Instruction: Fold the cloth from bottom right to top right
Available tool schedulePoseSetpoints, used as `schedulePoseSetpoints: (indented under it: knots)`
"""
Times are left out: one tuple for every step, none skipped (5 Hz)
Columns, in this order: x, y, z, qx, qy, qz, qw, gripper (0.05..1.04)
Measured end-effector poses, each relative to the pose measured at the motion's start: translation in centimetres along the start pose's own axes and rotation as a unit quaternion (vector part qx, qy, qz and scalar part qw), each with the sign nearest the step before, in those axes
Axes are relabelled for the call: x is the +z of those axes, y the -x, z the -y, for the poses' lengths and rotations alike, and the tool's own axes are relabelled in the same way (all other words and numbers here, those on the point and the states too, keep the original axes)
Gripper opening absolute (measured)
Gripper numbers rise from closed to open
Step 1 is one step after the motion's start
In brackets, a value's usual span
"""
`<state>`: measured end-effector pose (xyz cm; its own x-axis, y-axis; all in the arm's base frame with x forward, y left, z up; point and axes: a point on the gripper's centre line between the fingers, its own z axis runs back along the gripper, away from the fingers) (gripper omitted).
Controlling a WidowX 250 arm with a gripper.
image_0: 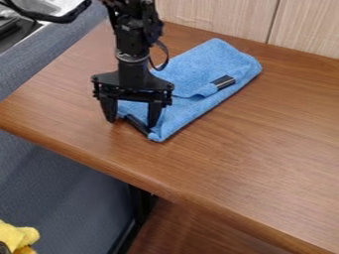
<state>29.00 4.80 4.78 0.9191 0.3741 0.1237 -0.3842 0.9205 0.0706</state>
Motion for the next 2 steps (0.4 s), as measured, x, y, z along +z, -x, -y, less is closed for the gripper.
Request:
schedulePoseSetpoints:
  knots:
    - [-0.06,0.08,0.01,0.000,-0.005,0.005,1.0000,0.666]
    - [-0.06,0.06,-0.18,0.005,-0.009,0.010,0.9999,0.421]
